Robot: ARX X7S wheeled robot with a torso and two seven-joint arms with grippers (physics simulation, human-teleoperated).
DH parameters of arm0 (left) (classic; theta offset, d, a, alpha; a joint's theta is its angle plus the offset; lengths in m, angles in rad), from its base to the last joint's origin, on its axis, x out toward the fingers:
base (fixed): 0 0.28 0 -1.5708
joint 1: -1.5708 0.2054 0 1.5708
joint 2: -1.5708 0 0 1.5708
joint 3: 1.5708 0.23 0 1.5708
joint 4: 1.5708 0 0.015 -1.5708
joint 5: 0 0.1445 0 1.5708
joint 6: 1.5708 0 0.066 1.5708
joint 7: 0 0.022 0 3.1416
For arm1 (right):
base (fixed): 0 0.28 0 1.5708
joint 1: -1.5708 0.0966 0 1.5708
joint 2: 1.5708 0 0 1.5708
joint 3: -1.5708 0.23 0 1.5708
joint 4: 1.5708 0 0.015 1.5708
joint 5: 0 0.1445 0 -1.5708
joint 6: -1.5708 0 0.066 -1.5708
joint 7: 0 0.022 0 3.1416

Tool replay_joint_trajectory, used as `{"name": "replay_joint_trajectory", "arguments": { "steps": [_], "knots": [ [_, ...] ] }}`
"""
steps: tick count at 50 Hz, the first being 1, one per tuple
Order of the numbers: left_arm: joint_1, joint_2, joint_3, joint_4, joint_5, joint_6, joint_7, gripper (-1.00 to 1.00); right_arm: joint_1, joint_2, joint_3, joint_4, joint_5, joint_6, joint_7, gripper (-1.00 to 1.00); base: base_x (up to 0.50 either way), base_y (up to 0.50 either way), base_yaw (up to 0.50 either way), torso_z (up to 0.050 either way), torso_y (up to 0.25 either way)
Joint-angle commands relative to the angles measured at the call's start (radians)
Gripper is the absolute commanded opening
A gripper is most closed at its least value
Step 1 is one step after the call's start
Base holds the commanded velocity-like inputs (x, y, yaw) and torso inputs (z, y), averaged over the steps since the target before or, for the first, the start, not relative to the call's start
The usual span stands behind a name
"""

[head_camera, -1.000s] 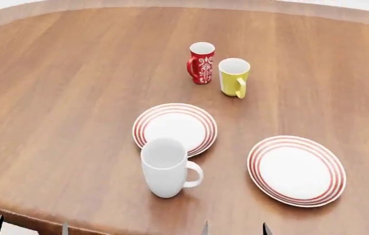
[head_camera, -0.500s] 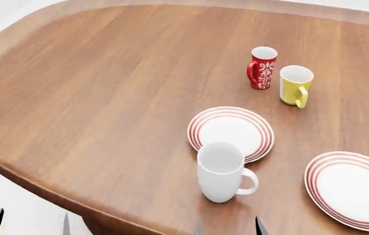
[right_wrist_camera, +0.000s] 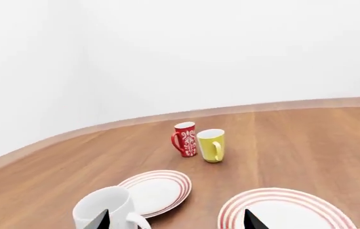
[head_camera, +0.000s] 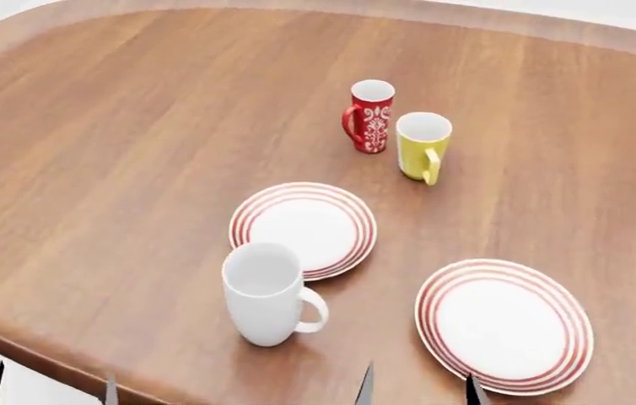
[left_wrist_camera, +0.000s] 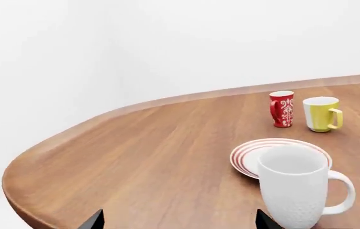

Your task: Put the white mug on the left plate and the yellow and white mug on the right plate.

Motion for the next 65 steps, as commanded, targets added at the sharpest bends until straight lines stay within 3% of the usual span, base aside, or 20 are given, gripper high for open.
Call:
{"name": "replay_joint_trajectory", "arguments": {
  "steps": [1,11,16,23,28,47,65],
  "knots": [
    [0.046,0.016,-0.011,0.034,-0.007,0.005,0.018,1.00,-0.041,-0.004,0.023,-0.019,-0.009,-0.022,-0.017,1.00,0.14,-0.48,0.00,0.000,0.000],
    [0.045,0.007,-0.009,0.024,-0.022,0.012,0.010,1.00,-0.070,0.012,0.062,-0.053,0.009,-0.051,0.020,1.00,0.13,-0.45,0.00,0.000,0.000],
    [0.053,-0.015,-0.055,0.230,-0.045,-0.054,-0.001,1.00,-0.079,0.028,0.089,-0.108,0.047,-0.033,0.036,1.00,0.00,0.00,0.00,0.000,0.000],
    [0.053,-0.033,-0.110,0.264,-0.071,-0.083,-0.023,1.00,-0.039,0.032,0.072,-0.086,0.028,-0.013,0.044,1.00,0.27,0.08,0.00,0.000,0.000],
    [0.041,-0.037,-0.116,0.260,-0.076,-0.091,-0.031,1.00,0.003,0.020,0.046,-0.008,0.018,-0.012,0.034,1.00,0.48,0.14,0.00,0.000,0.000],
    [0.054,-0.050,-0.095,0.266,-0.069,-0.105,-0.044,1.00,-0.024,0.037,0.043,-0.046,0.022,-0.008,0.066,1.00,0.48,0.14,0.00,0.000,0.000],
    [0.056,-0.057,-0.081,0.241,-0.078,-0.085,-0.049,1.00,-0.037,0.048,0.038,-0.049,0.021,-0.025,0.083,1.00,0.20,0.06,0.00,0.000,0.000]
  ]
}}
